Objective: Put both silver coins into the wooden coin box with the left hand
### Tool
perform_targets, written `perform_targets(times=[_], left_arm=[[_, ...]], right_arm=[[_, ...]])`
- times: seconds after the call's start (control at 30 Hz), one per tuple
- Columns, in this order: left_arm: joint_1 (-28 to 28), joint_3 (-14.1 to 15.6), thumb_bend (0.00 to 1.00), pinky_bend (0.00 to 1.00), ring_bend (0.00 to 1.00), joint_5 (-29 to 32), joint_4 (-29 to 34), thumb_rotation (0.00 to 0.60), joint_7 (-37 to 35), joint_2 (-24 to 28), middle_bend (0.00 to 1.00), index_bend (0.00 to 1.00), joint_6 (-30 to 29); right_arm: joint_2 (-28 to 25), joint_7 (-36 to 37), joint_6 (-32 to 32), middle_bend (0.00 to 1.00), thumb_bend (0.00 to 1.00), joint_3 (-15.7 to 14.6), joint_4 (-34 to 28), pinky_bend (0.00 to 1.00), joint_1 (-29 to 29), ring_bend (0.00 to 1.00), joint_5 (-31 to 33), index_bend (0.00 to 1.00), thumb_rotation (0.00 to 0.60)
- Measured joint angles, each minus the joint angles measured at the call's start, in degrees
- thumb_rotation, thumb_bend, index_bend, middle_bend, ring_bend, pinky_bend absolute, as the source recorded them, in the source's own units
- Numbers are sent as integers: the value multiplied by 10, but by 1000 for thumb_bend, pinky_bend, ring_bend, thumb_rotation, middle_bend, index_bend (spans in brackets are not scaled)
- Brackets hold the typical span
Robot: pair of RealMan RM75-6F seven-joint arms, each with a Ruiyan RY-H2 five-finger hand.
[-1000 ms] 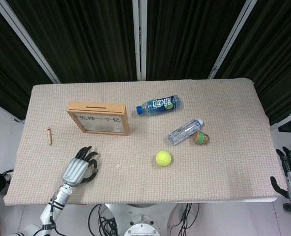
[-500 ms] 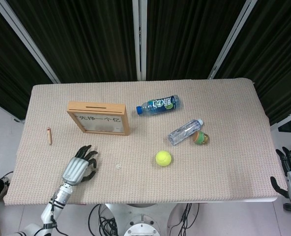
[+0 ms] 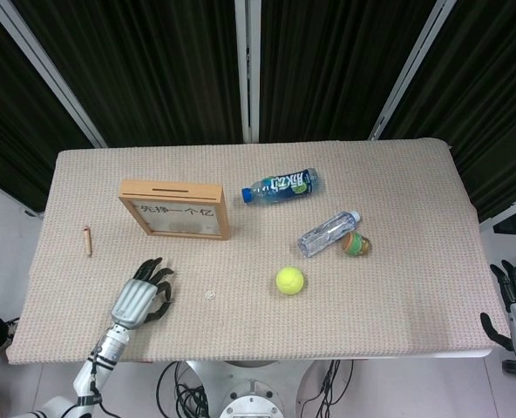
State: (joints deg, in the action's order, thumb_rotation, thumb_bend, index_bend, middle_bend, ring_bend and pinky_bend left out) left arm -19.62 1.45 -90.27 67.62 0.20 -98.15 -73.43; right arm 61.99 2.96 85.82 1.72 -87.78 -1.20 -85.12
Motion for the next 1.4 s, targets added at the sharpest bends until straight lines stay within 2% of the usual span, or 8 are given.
perform_targets(times=[0.27, 0.47, 0.7, 0.93, 1.17, 1.4], left_arm=[[3, -1, 416, 95, 35, -9, 44, 600, -9, 24, 229, 611, -21], [10, -9, 416, 99, 34, -18, 113, 600, -3, 82, 229, 616, -57], [16, -51, 416, 105, 35, -9, 200, 600, 18, 187, 230, 623, -100], [2, -108, 415, 105, 35, 15, 251, 600, 34, 295, 231, 625, -100], [-34, -166, 412, 113, 35, 90, 306, 600, 4, 381, 231, 620, -34], [-111, -216, 413, 114, 46, 179, 333, 600, -13, 431, 231, 620, 95]], right_arm=[[-3, -3, 2, 0, 316, 2, -2, 0, -1, 0, 2, 0, 600], [-4, -9, 3, 0, 316, 5, -8, 0, 2, 0, 2, 0, 600], [1, -20, 12, 0, 316, 7, -11, 0, 4, 0, -8, 0, 600], [-9, -37, 5, 0, 315, 7, -27, 0, 7, 0, -4, 0, 600], [-8, -51, -6, 0, 316, 11, -35, 0, 13, 0, 7, 0, 600], [-3, -69, -21, 0, 315, 15, -42, 0, 23, 0, 17, 0, 600]])
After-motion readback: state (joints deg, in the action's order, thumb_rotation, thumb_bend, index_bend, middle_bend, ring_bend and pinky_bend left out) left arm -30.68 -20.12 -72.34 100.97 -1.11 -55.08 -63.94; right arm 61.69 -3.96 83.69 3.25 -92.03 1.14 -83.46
